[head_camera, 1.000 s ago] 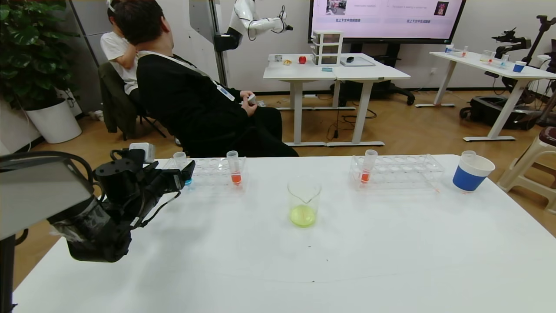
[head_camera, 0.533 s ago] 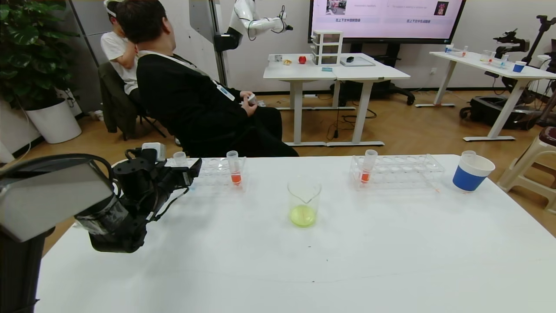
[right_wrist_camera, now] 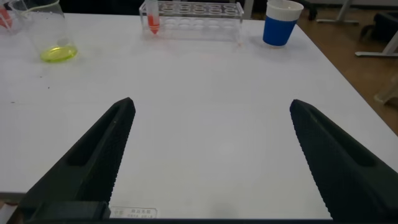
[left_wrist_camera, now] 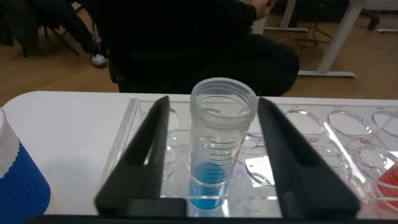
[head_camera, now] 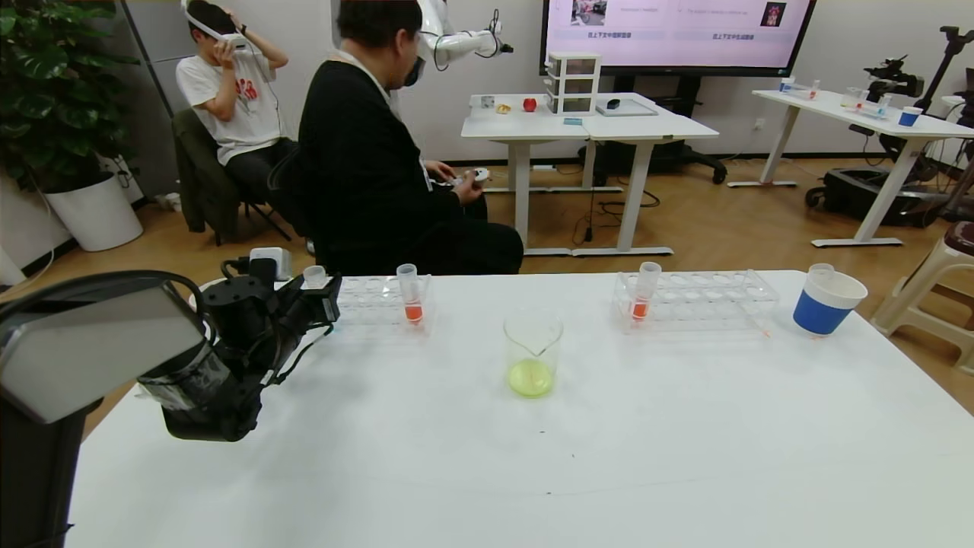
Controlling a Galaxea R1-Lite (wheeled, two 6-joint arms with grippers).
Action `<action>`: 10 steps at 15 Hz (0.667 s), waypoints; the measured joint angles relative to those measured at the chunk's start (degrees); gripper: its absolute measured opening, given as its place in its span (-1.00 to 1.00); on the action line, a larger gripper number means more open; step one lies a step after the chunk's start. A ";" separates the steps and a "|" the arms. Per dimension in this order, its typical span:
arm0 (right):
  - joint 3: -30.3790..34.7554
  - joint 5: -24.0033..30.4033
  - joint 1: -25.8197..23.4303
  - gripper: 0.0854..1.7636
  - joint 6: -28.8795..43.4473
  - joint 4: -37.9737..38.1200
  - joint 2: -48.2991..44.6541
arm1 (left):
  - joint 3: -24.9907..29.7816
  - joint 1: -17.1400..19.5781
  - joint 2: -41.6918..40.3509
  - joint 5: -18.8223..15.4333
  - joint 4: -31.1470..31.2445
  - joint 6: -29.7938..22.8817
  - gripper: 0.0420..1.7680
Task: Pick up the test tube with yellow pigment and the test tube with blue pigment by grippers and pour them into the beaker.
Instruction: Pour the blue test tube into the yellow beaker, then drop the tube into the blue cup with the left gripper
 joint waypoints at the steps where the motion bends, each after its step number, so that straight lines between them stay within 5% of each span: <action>1: 0.00 0.00 0.00 0.97 0.00 -0.02 0.00 | 0.02 0.00 -0.20 0.05 -0.07 -0.05 -0.57; 2: 0.00 0.00 0.00 0.97 0.00 -0.02 0.00 | 0.13 0.02 -0.41 0.02 -0.10 -0.10 -0.66; 4: 0.00 -0.02 0.00 0.97 0.00 -0.02 0.00 | 0.37 -0.04 -0.72 0.06 -0.29 -0.05 -0.44; 10: 0.00 0.00 0.00 0.97 0.00 -0.02 0.00 | 0.06 -0.76 -1.57 0.17 0.15 0.00 -0.47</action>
